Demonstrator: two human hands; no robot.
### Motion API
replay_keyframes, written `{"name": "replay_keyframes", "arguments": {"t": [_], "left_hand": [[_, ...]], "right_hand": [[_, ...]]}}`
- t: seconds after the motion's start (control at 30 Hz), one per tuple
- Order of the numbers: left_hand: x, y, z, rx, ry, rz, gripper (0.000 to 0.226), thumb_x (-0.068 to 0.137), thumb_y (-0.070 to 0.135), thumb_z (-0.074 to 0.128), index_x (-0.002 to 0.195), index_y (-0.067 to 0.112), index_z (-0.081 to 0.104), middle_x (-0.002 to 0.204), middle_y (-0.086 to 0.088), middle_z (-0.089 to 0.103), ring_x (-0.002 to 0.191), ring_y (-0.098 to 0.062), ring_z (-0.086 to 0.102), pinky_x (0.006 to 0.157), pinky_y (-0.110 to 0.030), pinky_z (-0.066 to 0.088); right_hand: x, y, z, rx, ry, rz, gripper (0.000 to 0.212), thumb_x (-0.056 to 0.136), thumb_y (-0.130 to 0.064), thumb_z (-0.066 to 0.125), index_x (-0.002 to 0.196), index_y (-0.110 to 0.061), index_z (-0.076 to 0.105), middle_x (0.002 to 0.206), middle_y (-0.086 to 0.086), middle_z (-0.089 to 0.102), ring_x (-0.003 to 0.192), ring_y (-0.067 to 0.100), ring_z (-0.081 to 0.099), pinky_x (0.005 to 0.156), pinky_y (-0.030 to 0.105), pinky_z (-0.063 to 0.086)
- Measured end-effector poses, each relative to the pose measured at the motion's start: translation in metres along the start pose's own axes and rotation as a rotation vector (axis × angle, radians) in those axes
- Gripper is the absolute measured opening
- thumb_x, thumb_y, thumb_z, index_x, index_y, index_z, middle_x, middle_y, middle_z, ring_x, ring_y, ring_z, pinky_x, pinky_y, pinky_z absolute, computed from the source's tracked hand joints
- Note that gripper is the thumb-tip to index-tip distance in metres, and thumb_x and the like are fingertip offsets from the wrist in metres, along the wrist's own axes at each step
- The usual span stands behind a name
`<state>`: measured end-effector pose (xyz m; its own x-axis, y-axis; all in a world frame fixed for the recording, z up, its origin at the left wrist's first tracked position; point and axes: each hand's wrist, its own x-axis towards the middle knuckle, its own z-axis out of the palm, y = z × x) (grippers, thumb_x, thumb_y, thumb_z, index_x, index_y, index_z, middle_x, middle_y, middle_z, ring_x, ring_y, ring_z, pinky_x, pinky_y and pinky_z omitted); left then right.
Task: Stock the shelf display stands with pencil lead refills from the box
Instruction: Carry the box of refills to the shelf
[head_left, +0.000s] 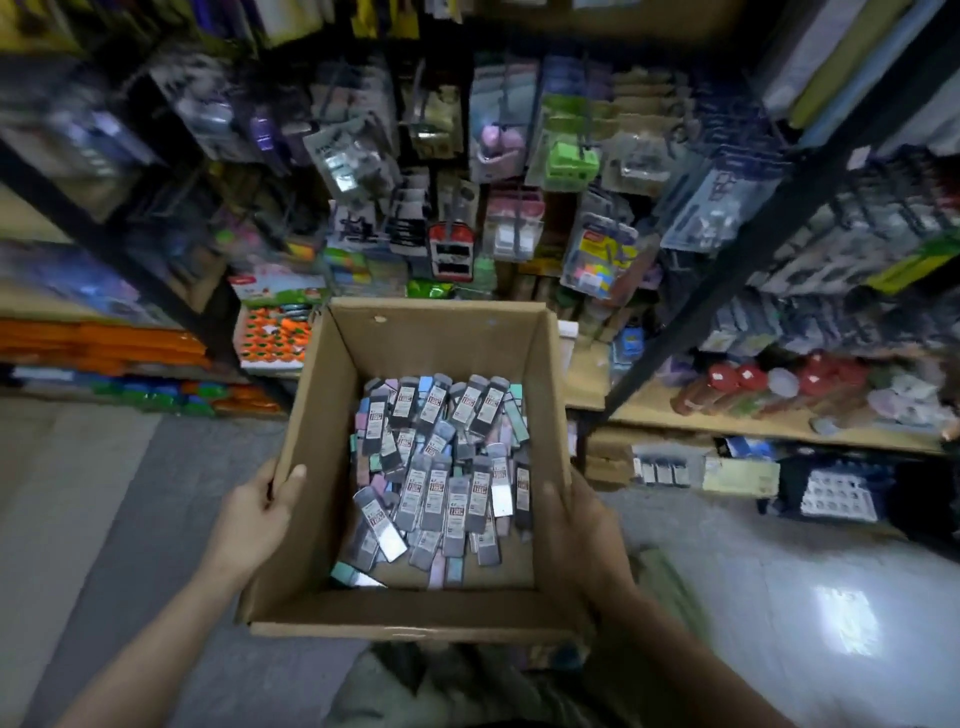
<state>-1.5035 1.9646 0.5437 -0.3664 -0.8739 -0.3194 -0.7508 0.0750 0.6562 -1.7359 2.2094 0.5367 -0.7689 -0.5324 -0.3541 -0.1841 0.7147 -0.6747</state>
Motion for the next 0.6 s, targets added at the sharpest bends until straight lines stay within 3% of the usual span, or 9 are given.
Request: {"name": "replay_keyframes", "arguments": {"t": [0.13,0.27,0.33,0.4,0.53,0.6], "left_hand": [[-0.051,-0.013,0.043,-0.062,0.177,-0.176,0.028,0.096,0.04,0.05,0.104,0.017,0.064,0.071,-0.004,0.064,0.068,-0.025,0.061,0.063,-0.039,0.049],[-0.102,-0.014,0.075,-0.115,0.321,-0.294,0.022,0.099,0.034,0.05,0.104,0.017,0.061,0.073,-0.006,0.064,0.065,-0.024,0.061,0.062,-0.038,0.049],[-0.117,-0.016,0.088,-0.155,0.398,-0.324,0.023,0.1,0.032,0.049,0.106,0.013,0.061,0.078,-0.013,0.065,0.07,-0.03,0.062,0.064,-0.041,0.05],[-0.127,-0.028,0.101,-0.172,0.444,-0.366,0.023,0.1,0.03,0.049,0.107,0.012,0.061,0.083,-0.014,0.067,0.075,-0.032,0.063,0.064,-0.039,0.049],[-0.129,-0.077,0.123,-0.214,0.503,-0.465,0.027,0.1,0.035,0.049,0.115,0.016,0.061,0.089,-0.012,0.069,0.082,-0.032,0.066,0.076,-0.044,0.055],[-0.126,-0.109,0.131,-0.23,0.514,-0.524,0.03,0.099,0.035,0.049,0.117,0.014,0.062,0.091,-0.011,0.069,0.086,-0.031,0.065,0.077,-0.042,0.053]], "right_hand": [[0.042,0.022,-0.021,-0.113,-0.216,-0.143,0.029,0.102,-0.039,0.041,0.123,-0.023,0.051,0.088,-0.006,0.066,0.078,0.014,0.067,0.072,0.037,0.057],[0.081,0.023,-0.029,-0.222,-0.305,-0.345,0.033,0.103,-0.034,0.042,0.12,-0.01,0.055,0.079,-0.003,0.063,0.074,0.019,0.065,0.064,0.021,0.048],[0.096,0.016,-0.023,-0.247,-0.362,-0.436,0.034,0.103,-0.031,0.042,0.126,-0.009,0.053,0.092,0.008,0.067,0.09,0.03,0.066,0.072,0.028,0.048],[0.109,0.015,-0.007,-0.28,-0.418,-0.472,0.035,0.103,-0.03,0.041,0.13,-0.01,0.051,0.103,0.014,0.068,0.096,0.033,0.065,0.077,0.034,0.051],[0.126,0.02,0.051,-0.355,-0.519,-0.499,0.037,0.104,-0.031,0.041,0.133,-0.012,0.051,0.093,0.007,0.065,0.076,0.024,0.059,0.058,0.027,0.043],[0.134,0.019,0.087,-0.399,-0.557,-0.499,0.038,0.104,-0.032,0.041,0.134,-0.011,0.051,0.097,0.01,0.066,0.081,0.027,0.06,0.065,0.03,0.047]]}}
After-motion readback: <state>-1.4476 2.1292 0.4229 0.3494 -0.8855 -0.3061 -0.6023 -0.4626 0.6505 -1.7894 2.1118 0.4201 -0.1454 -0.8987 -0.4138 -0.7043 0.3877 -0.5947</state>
